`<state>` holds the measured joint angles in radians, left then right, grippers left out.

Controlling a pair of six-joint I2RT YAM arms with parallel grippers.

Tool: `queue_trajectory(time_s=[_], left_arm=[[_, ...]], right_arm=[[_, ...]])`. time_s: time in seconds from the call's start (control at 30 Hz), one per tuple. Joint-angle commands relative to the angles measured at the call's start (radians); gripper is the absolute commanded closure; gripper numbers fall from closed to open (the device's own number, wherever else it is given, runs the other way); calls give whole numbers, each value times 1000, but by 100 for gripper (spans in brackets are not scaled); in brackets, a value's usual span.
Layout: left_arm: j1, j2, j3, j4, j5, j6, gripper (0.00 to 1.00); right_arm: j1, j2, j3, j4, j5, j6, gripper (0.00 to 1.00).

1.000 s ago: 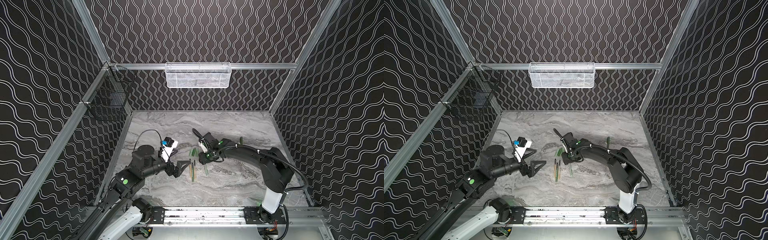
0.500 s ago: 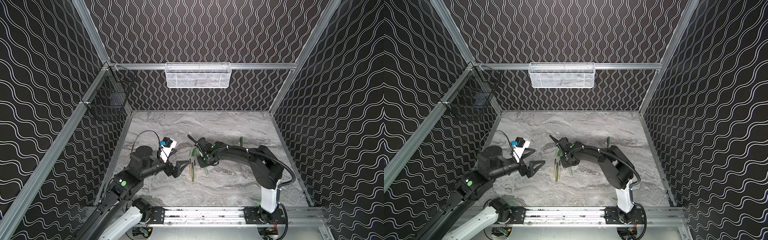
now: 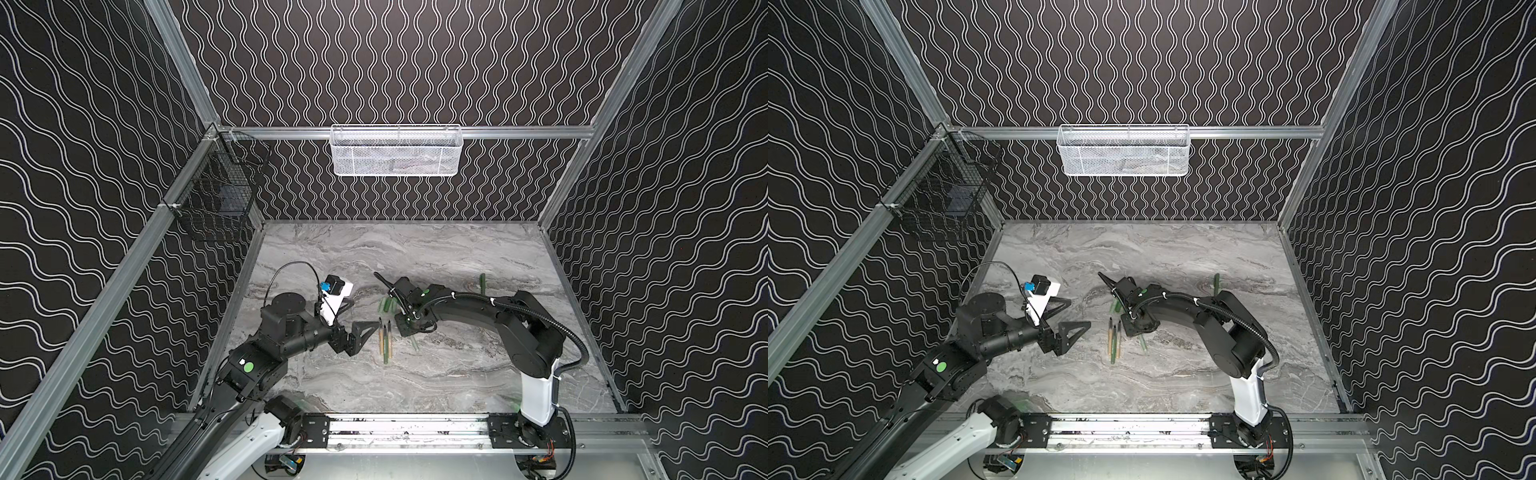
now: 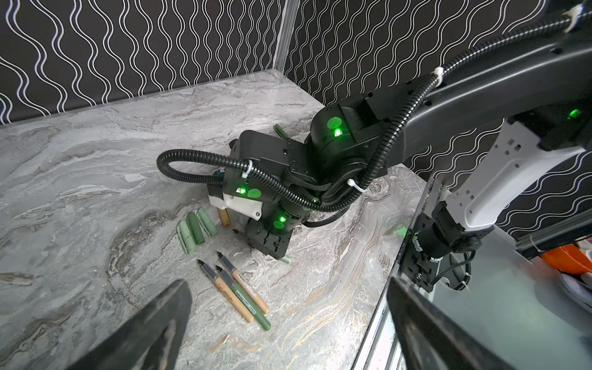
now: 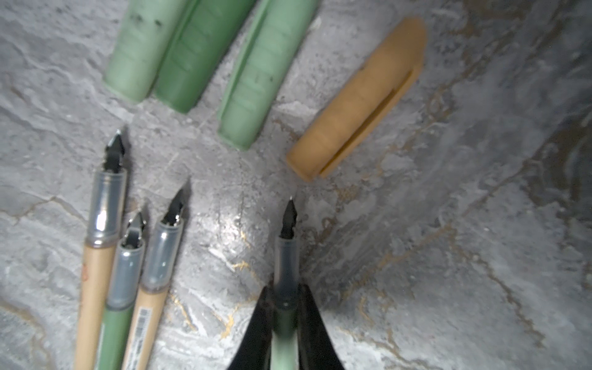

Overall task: Insert pens into pen caps
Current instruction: Pick up a pen at the center of the table.

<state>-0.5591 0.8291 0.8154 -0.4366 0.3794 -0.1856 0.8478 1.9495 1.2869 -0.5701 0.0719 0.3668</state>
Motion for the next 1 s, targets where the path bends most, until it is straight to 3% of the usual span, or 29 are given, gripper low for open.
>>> queue_trajectory(time_s=[0.0, 0.43, 0.7, 0.97], left_arm=[[2, 17, -2, 55, 19, -28, 1], [-8, 24, -150, 340, 87, -223, 1], [-24, 85, -230, 529, 137, -253, 1], [-25, 240, -287, 864, 260, -343, 10]], right_arm=[[-1, -40, -24, 10, -7, -11, 86], [-38, -355, -129, 182, -130, -141, 88], [-122, -518, -117, 277, -344, -169, 87], [-127, -718, -311, 612, -541, -138, 85]])
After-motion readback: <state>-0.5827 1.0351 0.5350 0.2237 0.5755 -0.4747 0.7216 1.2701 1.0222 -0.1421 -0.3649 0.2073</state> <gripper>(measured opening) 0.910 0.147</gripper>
